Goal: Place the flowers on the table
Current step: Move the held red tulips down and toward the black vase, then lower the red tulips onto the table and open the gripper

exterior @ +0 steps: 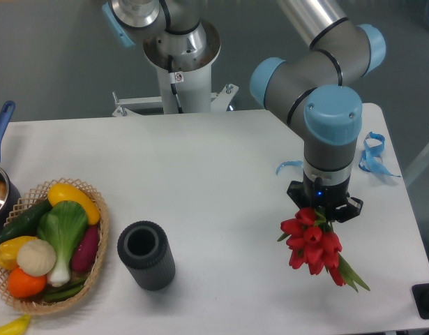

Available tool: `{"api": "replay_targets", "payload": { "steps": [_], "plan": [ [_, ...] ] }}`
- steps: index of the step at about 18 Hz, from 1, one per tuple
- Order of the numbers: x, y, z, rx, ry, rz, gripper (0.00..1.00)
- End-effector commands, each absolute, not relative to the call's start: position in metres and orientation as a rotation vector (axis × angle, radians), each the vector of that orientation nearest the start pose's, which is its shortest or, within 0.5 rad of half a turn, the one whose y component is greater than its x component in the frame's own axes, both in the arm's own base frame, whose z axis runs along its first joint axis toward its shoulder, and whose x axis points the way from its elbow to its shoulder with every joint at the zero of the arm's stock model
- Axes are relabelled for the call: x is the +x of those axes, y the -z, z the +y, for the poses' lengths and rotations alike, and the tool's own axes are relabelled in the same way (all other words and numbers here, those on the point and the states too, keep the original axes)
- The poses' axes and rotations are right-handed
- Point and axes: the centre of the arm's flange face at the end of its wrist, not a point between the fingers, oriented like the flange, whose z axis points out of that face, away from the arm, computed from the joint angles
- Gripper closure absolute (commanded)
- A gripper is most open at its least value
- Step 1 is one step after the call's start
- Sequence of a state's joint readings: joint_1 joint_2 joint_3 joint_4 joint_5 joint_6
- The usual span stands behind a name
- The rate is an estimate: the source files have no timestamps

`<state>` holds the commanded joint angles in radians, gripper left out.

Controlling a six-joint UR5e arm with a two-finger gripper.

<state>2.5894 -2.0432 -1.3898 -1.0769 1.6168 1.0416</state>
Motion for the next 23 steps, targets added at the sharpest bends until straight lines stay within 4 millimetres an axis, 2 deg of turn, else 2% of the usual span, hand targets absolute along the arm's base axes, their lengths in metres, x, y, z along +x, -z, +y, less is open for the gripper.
{"api": "replay_targets", "payload": {
  "steps": [6,10,16,18,21,23],
  "plan": [
    [-0.512,-0.343,0.478,-3.065,-0.287,0.040,0.74],
    [-0.510,-0.321,0.480,-3.077,-0.236,0.038,0.74],
    [-0.504,-0.304,0.492,-3.075,-0.199,0.066,0.73],
    [-0.503,-0.296,0.498,-3.053,-0.163,0.072,0.69],
    [-0.502,-0.287,0.501,-3.054,-0.144,0.079,0.56],
    [-0.500,-0.284,0.504,-3.056,-0.141,0.086,0.52]
  ]
}}
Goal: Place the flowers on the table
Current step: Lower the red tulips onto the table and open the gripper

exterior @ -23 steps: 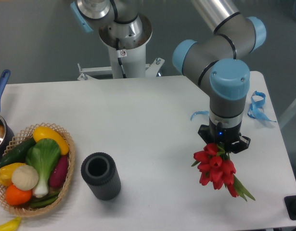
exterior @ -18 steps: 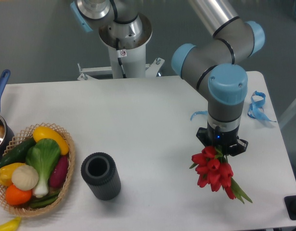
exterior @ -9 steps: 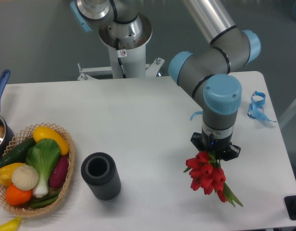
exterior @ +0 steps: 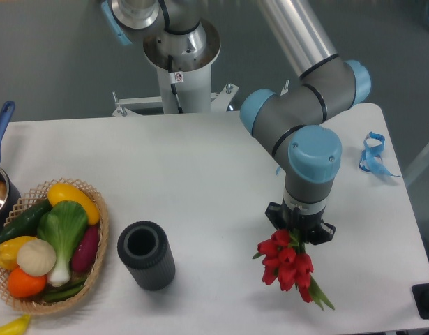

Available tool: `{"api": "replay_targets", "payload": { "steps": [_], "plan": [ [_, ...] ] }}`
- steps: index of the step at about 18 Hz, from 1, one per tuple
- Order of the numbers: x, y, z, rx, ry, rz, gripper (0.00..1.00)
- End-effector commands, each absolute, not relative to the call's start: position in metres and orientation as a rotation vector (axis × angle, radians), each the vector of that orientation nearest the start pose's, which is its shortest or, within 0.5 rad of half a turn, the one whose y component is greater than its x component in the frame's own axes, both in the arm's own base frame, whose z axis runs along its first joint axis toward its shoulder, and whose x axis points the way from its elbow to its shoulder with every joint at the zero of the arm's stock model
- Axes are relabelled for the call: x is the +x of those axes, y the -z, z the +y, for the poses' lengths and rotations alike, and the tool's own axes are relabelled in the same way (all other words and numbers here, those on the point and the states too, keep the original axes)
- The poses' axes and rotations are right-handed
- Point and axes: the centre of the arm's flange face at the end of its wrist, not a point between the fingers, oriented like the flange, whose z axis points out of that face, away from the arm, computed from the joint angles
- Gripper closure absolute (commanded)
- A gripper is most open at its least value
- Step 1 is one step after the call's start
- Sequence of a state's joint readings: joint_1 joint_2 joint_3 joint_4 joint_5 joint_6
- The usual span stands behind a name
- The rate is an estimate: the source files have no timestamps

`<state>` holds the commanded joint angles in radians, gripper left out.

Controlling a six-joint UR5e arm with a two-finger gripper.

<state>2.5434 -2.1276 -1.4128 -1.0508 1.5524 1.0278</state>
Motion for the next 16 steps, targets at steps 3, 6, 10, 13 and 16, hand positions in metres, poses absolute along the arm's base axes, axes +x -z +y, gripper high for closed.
{"api": "replay_targets", "payload": {
  "steps": [3,6,10,13,16],
  "plan": [
    [-0.500,-0.284,0.504,-3.055,-0.143,0.088,0.20],
    [-0.501,-0.289,0.506,-3.035,-0.188,0.077,0.00],
    [-0.496,-0.305,0.495,-3.024,-0.225,0.048,0.00],
    [-0.487,-0.319,0.480,-3.005,-0.255,0.046,0.00],
    [-0.485,-0.320,0.479,-2.969,-0.322,0.046,0.00]
  ]
}}
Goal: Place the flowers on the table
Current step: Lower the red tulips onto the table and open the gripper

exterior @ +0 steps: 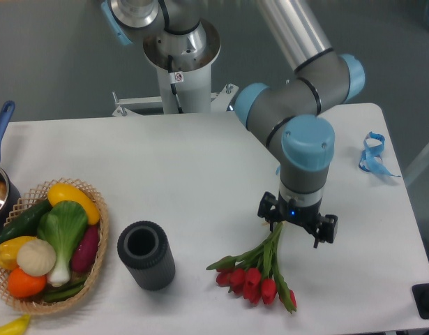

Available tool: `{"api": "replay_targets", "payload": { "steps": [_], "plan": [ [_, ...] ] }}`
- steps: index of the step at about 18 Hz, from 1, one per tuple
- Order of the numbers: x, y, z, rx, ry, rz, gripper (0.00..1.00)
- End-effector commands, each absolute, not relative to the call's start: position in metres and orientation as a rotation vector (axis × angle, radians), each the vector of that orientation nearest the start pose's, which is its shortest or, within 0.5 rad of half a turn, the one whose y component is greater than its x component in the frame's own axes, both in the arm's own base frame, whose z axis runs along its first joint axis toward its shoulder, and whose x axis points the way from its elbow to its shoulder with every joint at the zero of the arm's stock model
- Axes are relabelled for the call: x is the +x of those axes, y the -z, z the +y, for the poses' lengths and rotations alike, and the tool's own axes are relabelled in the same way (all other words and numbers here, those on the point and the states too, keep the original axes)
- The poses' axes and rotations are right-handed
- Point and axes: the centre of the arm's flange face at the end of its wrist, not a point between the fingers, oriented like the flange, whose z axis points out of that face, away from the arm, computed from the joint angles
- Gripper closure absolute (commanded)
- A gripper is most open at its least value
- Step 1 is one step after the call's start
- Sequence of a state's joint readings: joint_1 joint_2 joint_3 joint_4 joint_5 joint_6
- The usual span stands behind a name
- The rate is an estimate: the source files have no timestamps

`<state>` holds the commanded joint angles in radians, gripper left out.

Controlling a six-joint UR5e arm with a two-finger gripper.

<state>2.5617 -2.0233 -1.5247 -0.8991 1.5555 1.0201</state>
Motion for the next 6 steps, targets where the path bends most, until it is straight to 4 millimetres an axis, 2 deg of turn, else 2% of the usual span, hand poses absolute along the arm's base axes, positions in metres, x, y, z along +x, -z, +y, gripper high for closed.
{"api": "replay_targets", "payload": {
  "steps": [6],
  "plan": [
    [-0.4833,-0.3139,0.4782,-2.976,-0.322,0.045,0.00]
  ]
}}
